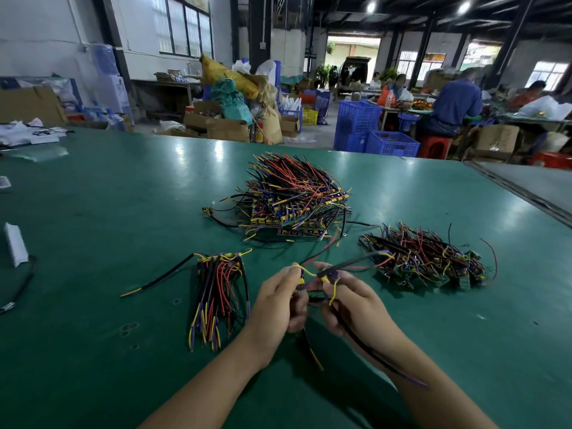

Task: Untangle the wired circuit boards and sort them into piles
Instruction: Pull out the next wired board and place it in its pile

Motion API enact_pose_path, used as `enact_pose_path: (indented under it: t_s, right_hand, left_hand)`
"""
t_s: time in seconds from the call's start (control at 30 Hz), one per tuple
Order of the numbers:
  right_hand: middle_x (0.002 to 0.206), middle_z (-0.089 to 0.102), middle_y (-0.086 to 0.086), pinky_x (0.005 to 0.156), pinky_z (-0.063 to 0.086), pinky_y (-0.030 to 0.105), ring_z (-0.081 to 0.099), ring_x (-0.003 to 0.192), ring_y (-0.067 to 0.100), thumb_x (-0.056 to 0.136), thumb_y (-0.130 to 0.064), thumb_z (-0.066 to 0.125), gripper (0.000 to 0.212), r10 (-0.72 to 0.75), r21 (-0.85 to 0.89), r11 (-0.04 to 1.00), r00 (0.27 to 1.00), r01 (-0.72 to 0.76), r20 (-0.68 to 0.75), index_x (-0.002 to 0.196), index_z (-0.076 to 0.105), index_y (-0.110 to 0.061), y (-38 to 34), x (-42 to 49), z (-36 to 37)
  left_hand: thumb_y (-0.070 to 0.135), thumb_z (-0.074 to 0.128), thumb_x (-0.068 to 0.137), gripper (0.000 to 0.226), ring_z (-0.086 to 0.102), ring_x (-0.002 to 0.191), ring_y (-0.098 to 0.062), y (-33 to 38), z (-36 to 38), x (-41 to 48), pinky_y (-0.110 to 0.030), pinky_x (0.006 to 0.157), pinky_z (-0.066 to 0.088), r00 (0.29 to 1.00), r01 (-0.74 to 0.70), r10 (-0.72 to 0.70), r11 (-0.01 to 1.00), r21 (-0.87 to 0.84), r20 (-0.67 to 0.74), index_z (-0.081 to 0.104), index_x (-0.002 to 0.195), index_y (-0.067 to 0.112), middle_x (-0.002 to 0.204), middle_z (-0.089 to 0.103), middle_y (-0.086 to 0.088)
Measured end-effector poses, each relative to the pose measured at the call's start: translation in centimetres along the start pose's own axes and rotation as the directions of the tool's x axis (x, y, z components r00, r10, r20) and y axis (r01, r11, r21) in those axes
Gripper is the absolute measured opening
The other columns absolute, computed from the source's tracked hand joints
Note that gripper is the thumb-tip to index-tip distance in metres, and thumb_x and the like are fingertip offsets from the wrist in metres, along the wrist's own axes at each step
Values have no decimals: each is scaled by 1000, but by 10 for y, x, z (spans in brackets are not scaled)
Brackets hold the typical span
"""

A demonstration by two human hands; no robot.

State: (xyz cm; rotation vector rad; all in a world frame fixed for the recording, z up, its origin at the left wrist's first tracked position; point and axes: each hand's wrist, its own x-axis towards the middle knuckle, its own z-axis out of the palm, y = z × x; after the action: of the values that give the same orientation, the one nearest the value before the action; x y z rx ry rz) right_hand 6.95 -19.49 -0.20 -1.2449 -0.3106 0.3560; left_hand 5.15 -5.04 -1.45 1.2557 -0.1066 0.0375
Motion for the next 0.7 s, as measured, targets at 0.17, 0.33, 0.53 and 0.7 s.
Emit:
enact_pose_path:
  t_s: [0.17,0.33,0.53,0.7]
  right_hand:
    - [102,69,9,34,36,19,43,38,11,92,19,37,46,41,121,992,989,-24,-141,117,57,-14,1,3,2]
    - [104,70,23,57,59,24,72,69,24,84,17,42,39,122,520,853,986,-46,-113,117,59,5,-4,6,-3]
    - [108,68,17,58,58,21,72,95,29,63,16,58,67,62,411,911,994,-21,-85,127,53,-3,-6,3,-3]
    - [80,67,4,59,57,22,74,75,28,64,-1,71,48,17,189,982,987,13,-159,112,62,-4,-1,3,1]
  left_hand:
    - [41,50,93,24,35,36,-13,-3,-1,0,-20,38,29,996,-78,76,996,-36,-55,58,77,25,65,50,-2]
    - [36,47,94,23,34,32,-11,9,-10,4,-18,37,28,963,-100,26,959,-267,-269,44,84,15,63,54,-1]
    - [30,41,102,26,33,32,-11,15,-13,4,-18,37,28,933,-118,17,958,-262,-359,42,80,17,62,53,-1]
    - [30,43,101,23,36,33,-11,11,-9,3,-17,37,27,945,-61,-1,982,-180,-328,47,83,16,61,55,1]
